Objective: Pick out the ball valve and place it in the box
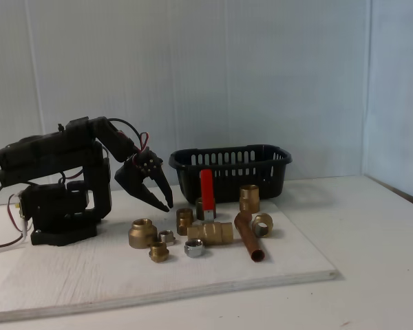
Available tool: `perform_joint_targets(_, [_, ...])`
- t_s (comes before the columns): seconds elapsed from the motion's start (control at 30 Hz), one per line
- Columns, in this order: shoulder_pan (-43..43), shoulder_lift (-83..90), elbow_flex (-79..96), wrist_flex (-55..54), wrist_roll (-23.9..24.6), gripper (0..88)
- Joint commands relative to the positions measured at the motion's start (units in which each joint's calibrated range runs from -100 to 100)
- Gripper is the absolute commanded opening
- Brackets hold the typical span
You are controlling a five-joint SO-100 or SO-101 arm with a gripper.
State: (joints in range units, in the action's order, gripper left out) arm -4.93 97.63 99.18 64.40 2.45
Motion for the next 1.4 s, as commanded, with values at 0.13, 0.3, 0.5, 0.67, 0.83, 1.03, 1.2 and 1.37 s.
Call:
perform_joint_targets(0.13, [-0.3,0.0,0.6,0.6,-0.2,0.9])
perform_joint_targets(0.3, [-0.3,0.0,0.6,0.6,-0.2,0.9])
perform_joint_targets(0.5, [-0.2,0.0,0.6,0.6,-0.2,0.9])
perform_joint_targets(0.67, [-0.2,0.0,0.6,0.6,-0.2,0.9])
perform_joint_targets(0.83, [-0.2,0.0,0.6,0.6,-0.2,0.9])
perform_joint_targets(1.03, [-0.3,0.0,0.6,0.6,-0.2,0.9])
perform_joint_targets(1.2, [0.1,0.8,0.6,0.5,-0.2,0.9])
perform_joint_targets(1.37, [0.2,0.8,0.6,0.4,-0.2,0.9])
